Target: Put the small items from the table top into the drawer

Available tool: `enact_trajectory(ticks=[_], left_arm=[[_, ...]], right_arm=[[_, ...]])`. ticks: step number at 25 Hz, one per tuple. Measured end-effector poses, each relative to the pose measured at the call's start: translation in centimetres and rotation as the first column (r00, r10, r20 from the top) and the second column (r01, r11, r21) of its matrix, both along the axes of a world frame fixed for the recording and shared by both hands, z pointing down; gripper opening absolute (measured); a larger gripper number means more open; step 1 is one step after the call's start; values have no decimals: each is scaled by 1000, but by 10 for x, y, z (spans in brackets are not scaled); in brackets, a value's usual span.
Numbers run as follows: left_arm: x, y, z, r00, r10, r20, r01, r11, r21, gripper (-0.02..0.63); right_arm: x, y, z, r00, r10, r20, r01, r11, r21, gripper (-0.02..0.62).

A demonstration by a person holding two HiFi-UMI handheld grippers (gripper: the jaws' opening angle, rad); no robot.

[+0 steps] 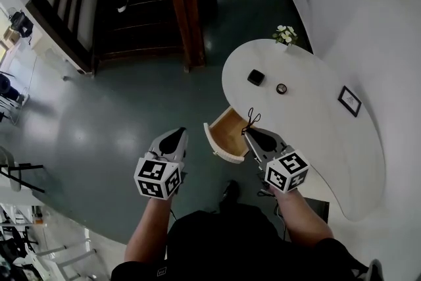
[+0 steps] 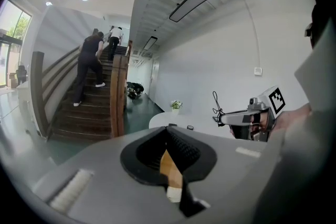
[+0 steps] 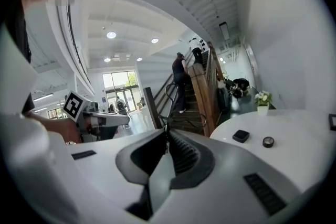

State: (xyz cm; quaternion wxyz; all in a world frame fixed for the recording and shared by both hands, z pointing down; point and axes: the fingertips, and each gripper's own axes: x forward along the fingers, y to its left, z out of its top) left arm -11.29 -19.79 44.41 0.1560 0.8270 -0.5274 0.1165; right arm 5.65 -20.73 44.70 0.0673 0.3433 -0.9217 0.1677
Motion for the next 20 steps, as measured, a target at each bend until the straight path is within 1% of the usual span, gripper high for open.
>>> enact_trajectory(ticks=[5, 10, 16, 20], left_arm=[[7, -15, 0, 1000, 3, 5, -3, 1000, 1, 12], [3, -24, 4, 1000, 20, -4, -20, 1000, 1, 12], [-13, -25, 12, 998, 52, -39, -52, 999, 5, 12], [-30, -19, 18, 995, 75, -65, -74, 997, 11, 12]], right_arm=[[6, -14, 8, 1000, -2, -9, 2, 1000, -14, 32], [2, -16, 16, 999, 14, -29, -15, 999, -28, 32], [-17, -8, 22, 996, 35, -77, -38, 998, -42, 32], [-38, 2, 28, 992, 47, -118, -54, 997, -55, 32]])
